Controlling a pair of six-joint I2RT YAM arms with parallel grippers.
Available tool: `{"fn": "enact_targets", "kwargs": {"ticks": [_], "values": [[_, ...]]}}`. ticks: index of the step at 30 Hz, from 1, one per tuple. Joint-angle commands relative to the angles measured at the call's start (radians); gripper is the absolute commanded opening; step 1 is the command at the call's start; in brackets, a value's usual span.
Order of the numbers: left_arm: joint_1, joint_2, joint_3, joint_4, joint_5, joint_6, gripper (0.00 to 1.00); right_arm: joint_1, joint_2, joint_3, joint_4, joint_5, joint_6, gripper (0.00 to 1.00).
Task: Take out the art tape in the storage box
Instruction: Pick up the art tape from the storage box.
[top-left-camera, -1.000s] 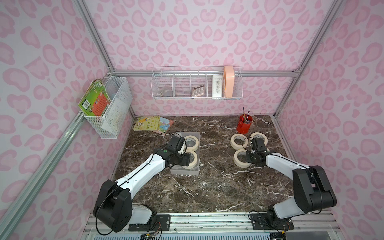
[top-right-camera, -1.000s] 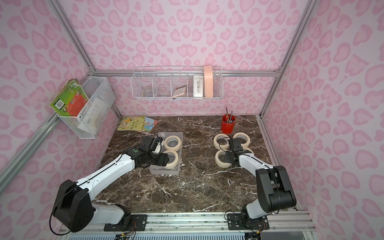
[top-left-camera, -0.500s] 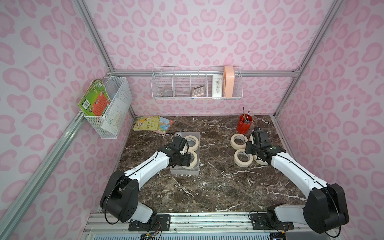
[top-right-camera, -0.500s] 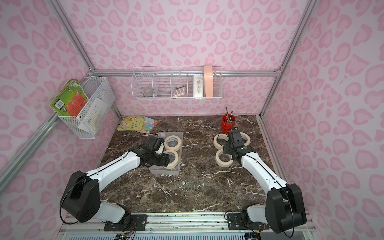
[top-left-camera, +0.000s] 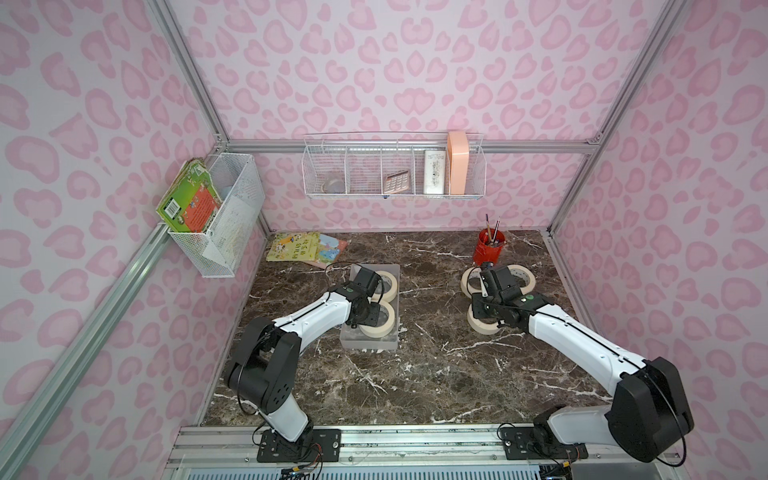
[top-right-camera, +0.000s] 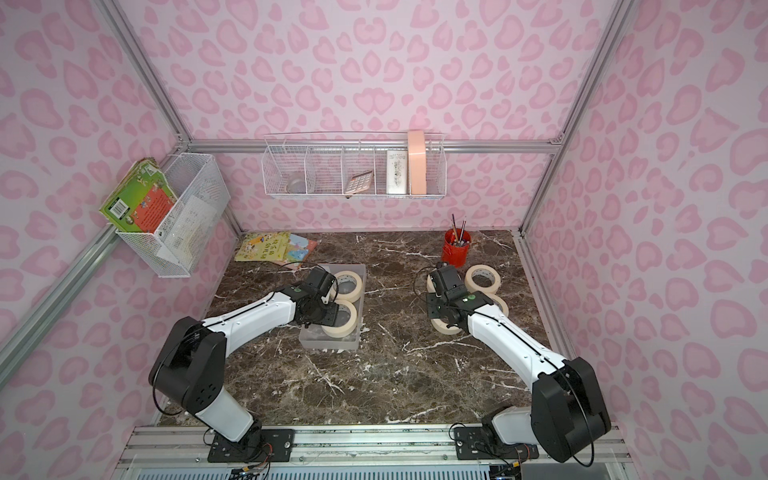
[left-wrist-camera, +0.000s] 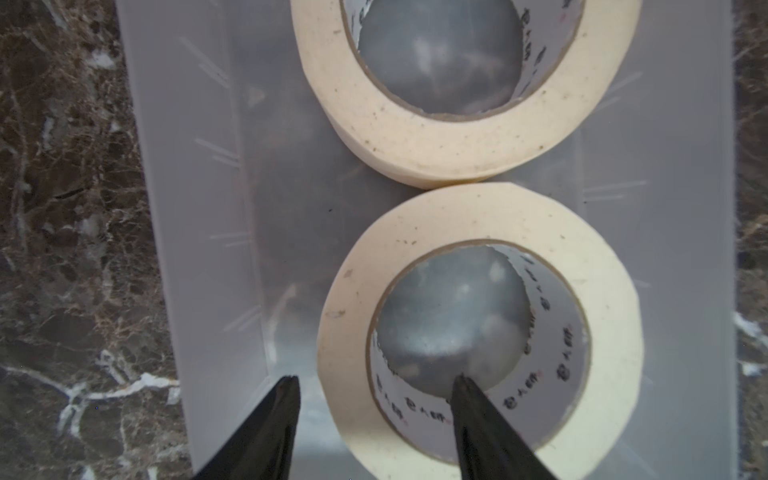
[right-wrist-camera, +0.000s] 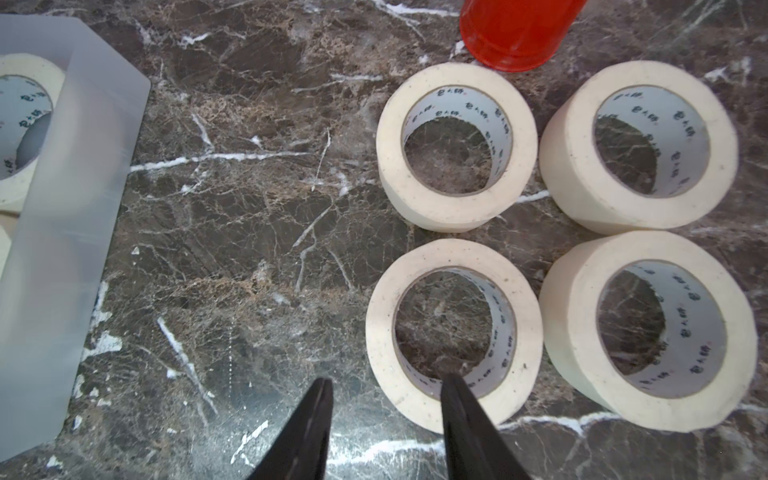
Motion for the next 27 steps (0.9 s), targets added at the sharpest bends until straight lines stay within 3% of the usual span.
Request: {"fn": "enact_targets", "kwargs": {"ticks": [1, 8, 15, 21, 27], "values": [[0.001, 0.035, 0.013, 0.025, -0.039, 0.011, 0.59, 0.013, 0.004, -0.001, -0.005, -0.005, 0.013, 0.45], [-0.001, 0.085, 0.036, 0.037, -0.051, -0.001, 0.34, 0.065, 0.017, 0.007, -0.002, -0.009, 0.034, 0.45], [-0.001, 0.032, 0.058, -0.015, -0.113, 0.014, 0.10, 0.146, 0.069, 0.079, 0.000, -0.015, 0.049, 0.44], [-0.045, -0.084, 0.101, -0.109, -0.248, 0.024, 0.04, 0.218, 0.138, 0.214, 0.018, -0.058, 0.044, 0.45], [-0.102, -0.140, 0.134, -0.131, -0.276, 0.015, 0.01, 0.277, 0.236, 0.360, 0.057, -0.129, 0.023, 0.45]]}}
